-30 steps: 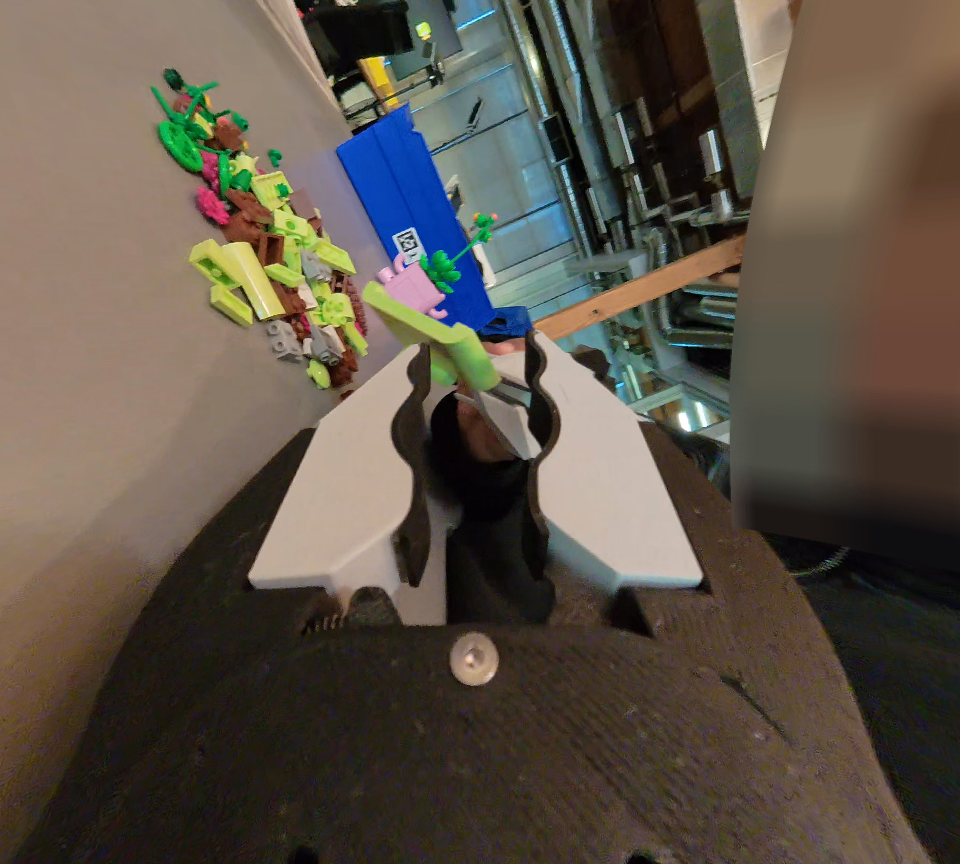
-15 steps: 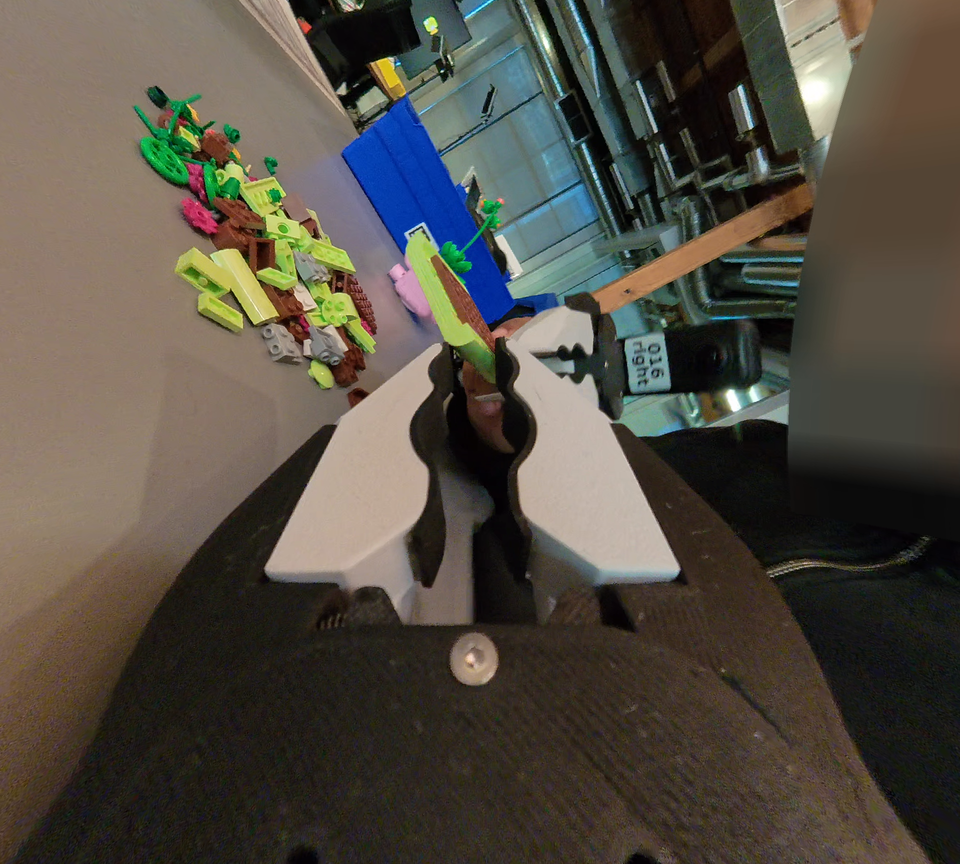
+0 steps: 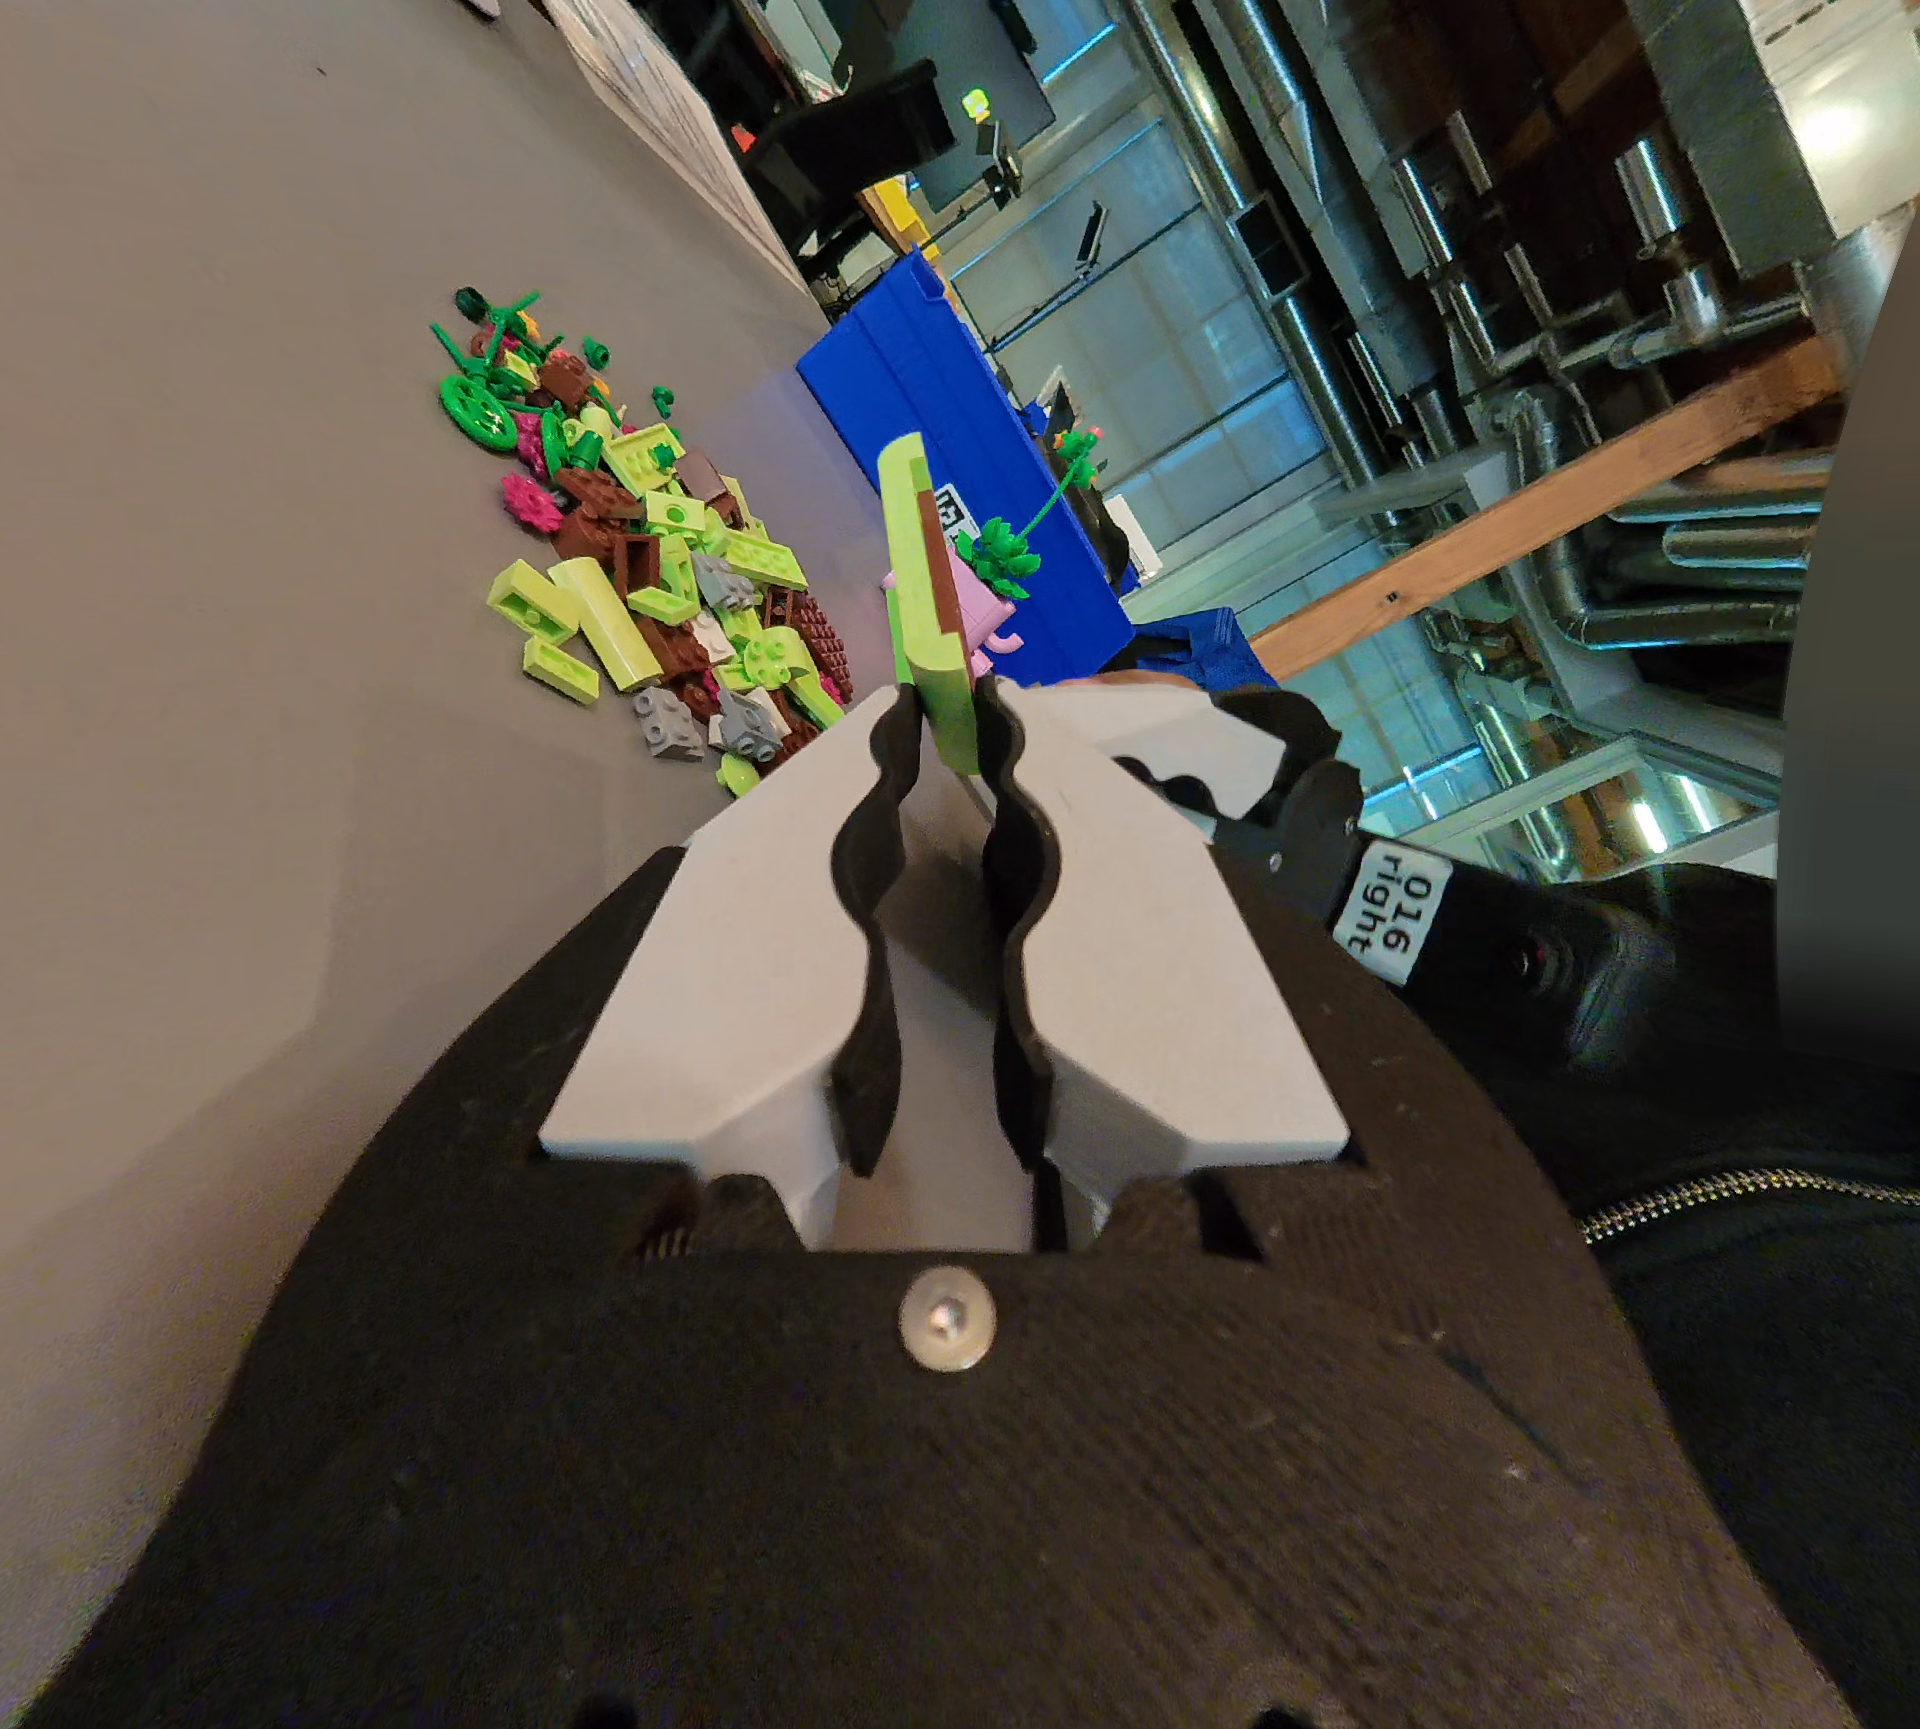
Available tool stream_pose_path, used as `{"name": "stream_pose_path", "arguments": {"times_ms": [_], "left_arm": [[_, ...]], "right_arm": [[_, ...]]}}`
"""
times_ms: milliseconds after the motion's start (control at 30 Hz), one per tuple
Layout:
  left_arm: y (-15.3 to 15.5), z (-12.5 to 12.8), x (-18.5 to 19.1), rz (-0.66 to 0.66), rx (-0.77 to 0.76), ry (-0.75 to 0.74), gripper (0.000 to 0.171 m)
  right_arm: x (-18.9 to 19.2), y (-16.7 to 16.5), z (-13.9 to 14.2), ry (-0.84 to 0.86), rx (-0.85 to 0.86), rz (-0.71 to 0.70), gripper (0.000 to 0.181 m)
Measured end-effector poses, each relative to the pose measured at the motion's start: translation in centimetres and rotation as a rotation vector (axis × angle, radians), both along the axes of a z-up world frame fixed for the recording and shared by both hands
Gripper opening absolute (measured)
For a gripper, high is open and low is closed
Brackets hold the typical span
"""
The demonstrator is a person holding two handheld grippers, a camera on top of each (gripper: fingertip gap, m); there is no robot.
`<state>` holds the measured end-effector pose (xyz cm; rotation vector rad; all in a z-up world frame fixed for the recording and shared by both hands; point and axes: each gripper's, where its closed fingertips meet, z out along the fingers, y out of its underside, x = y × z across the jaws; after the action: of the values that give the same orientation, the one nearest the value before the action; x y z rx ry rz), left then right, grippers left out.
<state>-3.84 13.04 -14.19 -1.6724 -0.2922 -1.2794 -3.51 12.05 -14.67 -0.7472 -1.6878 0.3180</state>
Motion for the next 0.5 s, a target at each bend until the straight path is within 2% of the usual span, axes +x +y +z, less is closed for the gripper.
{"name": "stream_pose_path", "arguments": {"times_ms": [333, 433, 467, 500], "left_arm": [[-0.2, -0.5, 0.5, -0.034, -0.027, 0.024, 0.007], [-0.3, -0.3, 0.4, -0.043, -0.006, 0.029, 0.007], [-0.4, 0.0, 0.5, -0.051, 0.015, 0.030, 0.011], [-0.5, 0.4, 0.4, -0.048, 0.045, 0.031, 0.022]], "right_arm": [[-0.2, -1.2, -0.9, -0.031, 0.337, 0.010, 0.003], [-0.1, -1.3, -0.4, -0.014, 0.258, 0.007, 0.001], [-0.1, -1.2, -0.2, -0.008, 0.189, 0.012, 0.000], [0.0, -1.1, 0.0, -0.006, 0.099, 0.022, 0.000]]}}
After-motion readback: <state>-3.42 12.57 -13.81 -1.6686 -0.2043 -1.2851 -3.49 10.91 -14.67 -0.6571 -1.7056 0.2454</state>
